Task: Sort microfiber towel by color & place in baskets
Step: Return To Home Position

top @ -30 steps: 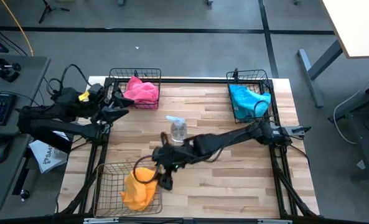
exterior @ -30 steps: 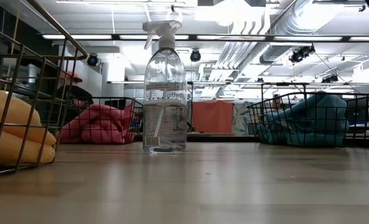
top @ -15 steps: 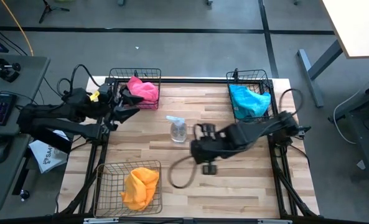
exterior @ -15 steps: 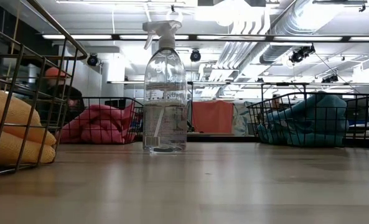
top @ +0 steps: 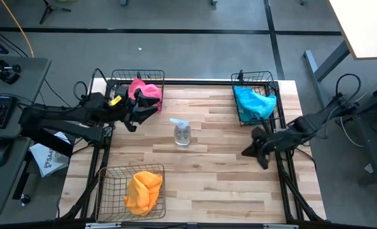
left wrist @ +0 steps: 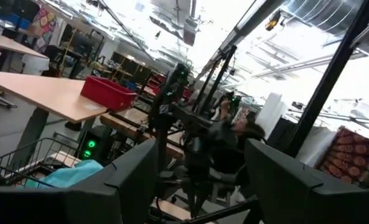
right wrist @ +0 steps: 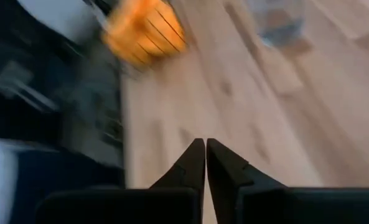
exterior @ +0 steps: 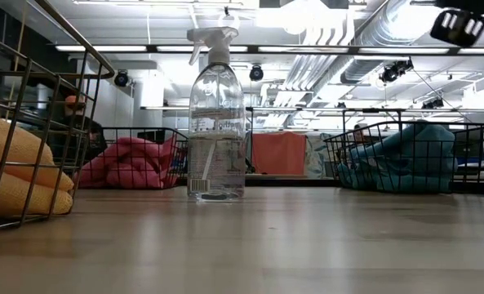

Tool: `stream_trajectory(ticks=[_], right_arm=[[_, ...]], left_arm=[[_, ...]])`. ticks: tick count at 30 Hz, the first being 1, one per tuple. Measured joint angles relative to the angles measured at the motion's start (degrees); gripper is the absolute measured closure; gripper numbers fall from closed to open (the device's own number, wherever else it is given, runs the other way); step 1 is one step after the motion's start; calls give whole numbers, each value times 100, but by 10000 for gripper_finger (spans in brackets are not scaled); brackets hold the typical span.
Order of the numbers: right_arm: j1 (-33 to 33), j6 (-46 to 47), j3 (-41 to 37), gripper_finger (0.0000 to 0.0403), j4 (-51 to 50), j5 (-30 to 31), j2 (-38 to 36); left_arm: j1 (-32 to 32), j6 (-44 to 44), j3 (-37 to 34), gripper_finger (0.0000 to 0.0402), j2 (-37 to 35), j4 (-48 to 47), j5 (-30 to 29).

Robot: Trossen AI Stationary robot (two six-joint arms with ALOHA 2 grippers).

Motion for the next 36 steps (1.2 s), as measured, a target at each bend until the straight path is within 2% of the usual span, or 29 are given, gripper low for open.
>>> stream_trajectory(ticks=[3, 7, 10, 13, 19, 22, 26, 31, 33, 36], right_arm=[[-3, 354, -720, 393, 1032, 2, -752], [-11, 365, -1224, 401, 1786, 279, -1205], [-85, 312, -1268, 402, 2055, 562, -1261], [-216, 125, -1277, 402, 2340, 594, -1254], [-538, -447, -1277, 402, 3150, 935, -1257], [-729, -632, -1277, 402, 3474, 1148, -1257], [-997, -651, -1277, 402, 3742, 1221, -1257], [-1165, -405, -1277, 402, 3834, 1205, -1257], [-1189, -390, -1277, 402, 3832, 1201, -1252], [-1217, -396, -1277, 402, 3832, 1201, -1254]], left_arm=[[127, 71, 0, 174, 203, 194, -26], [498, 83, 0, 174, 241, 154, 132], [809, 150, -2, 174, 45, 76, 746], [1013, 385, -2, 175, -299, -243, 1159], [1093, 784, -2, 211, -852, -1461, 1224], [1085, 842, -238, 247, -974, -1433, 1375], [1082, 364, -1439, 305, -1084, 176, 1574], [1082, -723, -3131, 384, -1081, 3100, 1535], [1084, -972, -3619, 396, -1098, 3794, 1520], [1051, -1132, -4103, 393, -1178, 4316, 1221]])
